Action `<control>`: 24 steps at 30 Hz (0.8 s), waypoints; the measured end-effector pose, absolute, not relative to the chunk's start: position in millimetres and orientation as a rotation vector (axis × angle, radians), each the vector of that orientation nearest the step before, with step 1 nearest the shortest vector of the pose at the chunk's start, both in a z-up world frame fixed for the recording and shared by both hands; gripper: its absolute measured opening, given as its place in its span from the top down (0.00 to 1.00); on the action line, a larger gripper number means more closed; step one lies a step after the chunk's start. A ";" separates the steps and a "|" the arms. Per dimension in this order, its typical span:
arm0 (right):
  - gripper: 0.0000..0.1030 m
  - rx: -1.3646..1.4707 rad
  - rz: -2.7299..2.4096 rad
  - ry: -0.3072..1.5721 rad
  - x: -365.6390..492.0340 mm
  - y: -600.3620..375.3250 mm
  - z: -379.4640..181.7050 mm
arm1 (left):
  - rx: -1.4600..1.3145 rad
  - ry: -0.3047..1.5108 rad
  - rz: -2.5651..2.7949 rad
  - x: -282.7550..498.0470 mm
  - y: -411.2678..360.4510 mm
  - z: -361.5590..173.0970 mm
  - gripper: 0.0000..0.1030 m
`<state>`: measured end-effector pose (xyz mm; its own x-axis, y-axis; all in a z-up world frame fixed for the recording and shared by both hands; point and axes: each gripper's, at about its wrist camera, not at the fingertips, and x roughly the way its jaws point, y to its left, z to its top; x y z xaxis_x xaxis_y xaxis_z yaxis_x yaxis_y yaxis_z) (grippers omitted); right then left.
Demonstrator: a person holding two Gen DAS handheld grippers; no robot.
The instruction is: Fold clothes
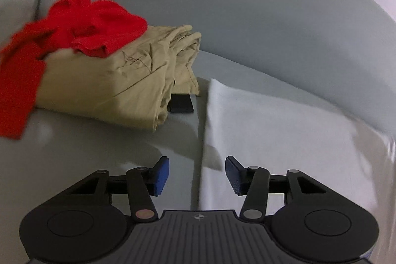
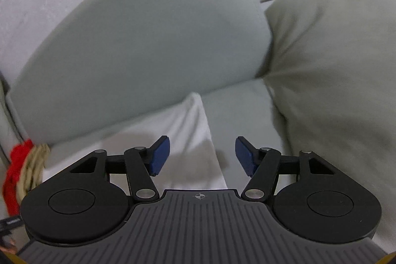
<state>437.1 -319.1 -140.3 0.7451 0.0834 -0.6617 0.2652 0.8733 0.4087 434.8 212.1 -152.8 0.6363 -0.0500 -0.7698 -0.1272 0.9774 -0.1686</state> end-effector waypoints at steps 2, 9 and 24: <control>0.37 0.571 -0.074 0.761 455.6 -331.2 -151.9 | -0.222 0.862 0.021 448.4 215.7 -156.1 0.54; 0.59 0.675 0.001 0.799 509.1 -356.8 -179.1 | -0.121 0.817 -0.084 483.8 193.0 -153.7 0.77; 0.87 0.495 0.041 0.838 526.5 -344.8 -185.8 | -0.055 0.821 -0.065 505.6 180.2 -148.6 0.92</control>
<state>526.5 -344.8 -185.8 0.6752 0.2262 -0.7021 0.1566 0.8862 0.4361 505.6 180.2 -148.6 0.6800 -0.0793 -0.7289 0.0367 0.9966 -0.0741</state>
